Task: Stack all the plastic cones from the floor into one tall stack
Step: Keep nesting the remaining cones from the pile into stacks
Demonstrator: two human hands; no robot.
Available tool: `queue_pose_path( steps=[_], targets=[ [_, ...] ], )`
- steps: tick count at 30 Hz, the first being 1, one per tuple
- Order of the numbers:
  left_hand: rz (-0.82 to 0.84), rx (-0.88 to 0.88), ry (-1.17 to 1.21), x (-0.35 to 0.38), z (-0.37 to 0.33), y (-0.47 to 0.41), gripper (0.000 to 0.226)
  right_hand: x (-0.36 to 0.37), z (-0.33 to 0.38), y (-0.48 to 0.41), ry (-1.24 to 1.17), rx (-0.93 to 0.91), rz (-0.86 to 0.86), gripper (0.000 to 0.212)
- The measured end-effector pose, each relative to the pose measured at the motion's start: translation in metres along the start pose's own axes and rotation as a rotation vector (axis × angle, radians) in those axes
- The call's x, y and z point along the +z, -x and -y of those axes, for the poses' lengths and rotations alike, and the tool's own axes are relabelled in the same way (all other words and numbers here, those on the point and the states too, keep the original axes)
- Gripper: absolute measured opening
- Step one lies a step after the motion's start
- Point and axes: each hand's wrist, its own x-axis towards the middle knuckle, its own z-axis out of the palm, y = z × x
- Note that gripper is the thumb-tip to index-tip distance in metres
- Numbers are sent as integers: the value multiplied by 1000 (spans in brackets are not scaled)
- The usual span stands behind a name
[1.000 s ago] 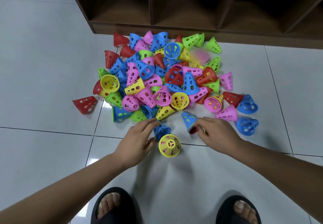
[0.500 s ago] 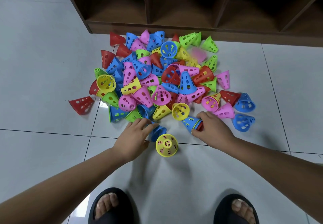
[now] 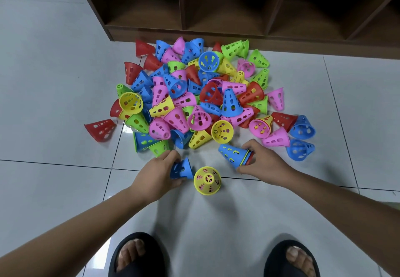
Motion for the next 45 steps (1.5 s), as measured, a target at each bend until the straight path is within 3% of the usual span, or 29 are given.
queue_pose_path(
  steps=[7, 15, 21, 25, 33, 38, 45],
  targets=[
    [-98, -90, 295, -36, -20, 14, 46, 0, 8, 12, -425, -111, -22, 56],
    [-140, -87, 541, -81, -72, 16, 41, 0, 29, 22, -565, -170, -67, 55],
    [-57, 17, 454, -74, -96, 6, 43, -6, 51, 37, -878, -178, -56, 50],
    [14, 17, 429, -53, -103, 4, 44, -3, 70, 58, -991, -225, -24, 58],
    [13, -75, 589, -45, -99, 16, 60, 20, 75, 78, -885, -253, 81, 47],
    [41, -114, 973, -80, -105, 19, 51, 28, 78, 77, -713, -323, 47, 53],
    [-123, -134, 853, -80, -104, 18, 36, 37, 89, 81, -460, -368, 18, 62]
  ],
)
